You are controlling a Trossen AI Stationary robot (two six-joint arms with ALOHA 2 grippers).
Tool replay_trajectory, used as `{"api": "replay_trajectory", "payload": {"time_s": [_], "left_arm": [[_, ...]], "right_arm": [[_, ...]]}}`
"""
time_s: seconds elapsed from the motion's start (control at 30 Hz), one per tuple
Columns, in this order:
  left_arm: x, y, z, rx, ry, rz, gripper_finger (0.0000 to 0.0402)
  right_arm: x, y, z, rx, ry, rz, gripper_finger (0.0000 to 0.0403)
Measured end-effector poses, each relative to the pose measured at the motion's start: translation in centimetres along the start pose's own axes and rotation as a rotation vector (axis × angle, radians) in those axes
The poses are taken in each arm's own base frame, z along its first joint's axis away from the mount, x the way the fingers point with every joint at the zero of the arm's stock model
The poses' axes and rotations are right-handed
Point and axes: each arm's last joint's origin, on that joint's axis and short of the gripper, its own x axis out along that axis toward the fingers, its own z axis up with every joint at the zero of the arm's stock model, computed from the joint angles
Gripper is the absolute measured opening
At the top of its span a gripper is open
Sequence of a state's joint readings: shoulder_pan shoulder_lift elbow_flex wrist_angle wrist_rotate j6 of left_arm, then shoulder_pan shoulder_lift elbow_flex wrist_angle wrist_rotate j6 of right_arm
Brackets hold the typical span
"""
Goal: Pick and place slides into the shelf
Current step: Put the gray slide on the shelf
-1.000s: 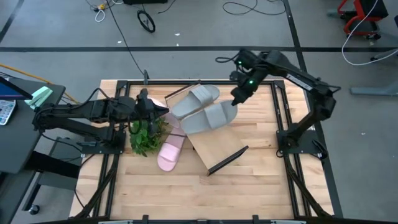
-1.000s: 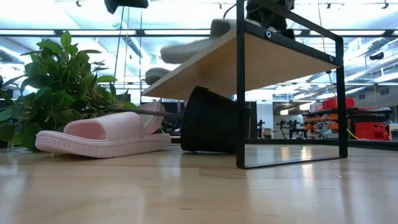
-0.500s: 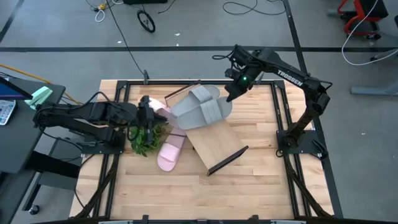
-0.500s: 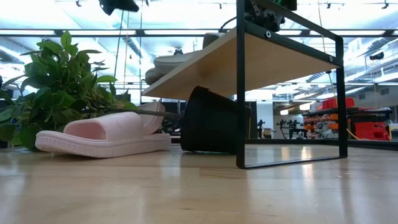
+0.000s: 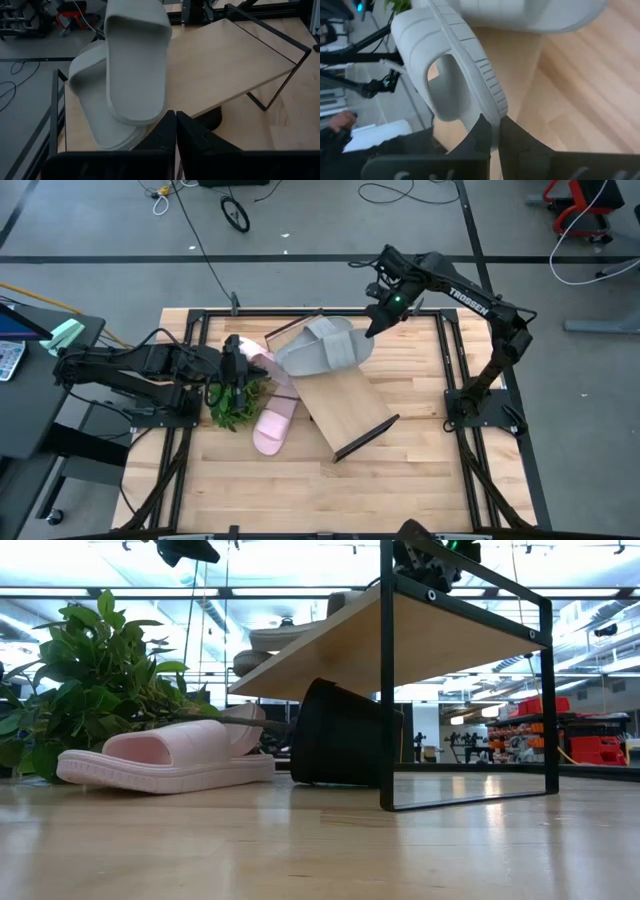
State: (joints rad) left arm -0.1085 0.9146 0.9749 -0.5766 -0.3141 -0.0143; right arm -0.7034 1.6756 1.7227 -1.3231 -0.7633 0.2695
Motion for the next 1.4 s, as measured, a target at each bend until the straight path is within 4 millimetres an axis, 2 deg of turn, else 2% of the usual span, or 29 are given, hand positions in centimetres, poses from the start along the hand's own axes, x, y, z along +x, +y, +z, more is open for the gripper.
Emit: {"api": "replay_trajectory", "payload": {"time_s": [0.37, 0.8, 1.17, 1.4], "left_arm": [[0.0, 0.1, 0.0, -0.002, -0.001, 0.021, 0.0016], [0.0, 0.1, 0.0, -0.034, -0.003, 0.027, 0.0010], [0.0, 0.1, 0.0, -0.053, -0.004, 0.033, 0.0022], [0.0, 0.1, 0.0, -0.054, -0.005, 0.033, 0.0013]], "right_arm": [[1.2, 0.6, -0.7, -0.023, 0.077, 0.025, 0.0013], [4.0, -1.8, 1.2, -0.026, 0.154, -0.054, 0.0013], [3.4, -2.7, 1.2, -0.049, 0.139, -0.183, 0.0013], [3.4, -2.7, 1.7, -0.082, 0.099, -0.207, 0.0014]]}}
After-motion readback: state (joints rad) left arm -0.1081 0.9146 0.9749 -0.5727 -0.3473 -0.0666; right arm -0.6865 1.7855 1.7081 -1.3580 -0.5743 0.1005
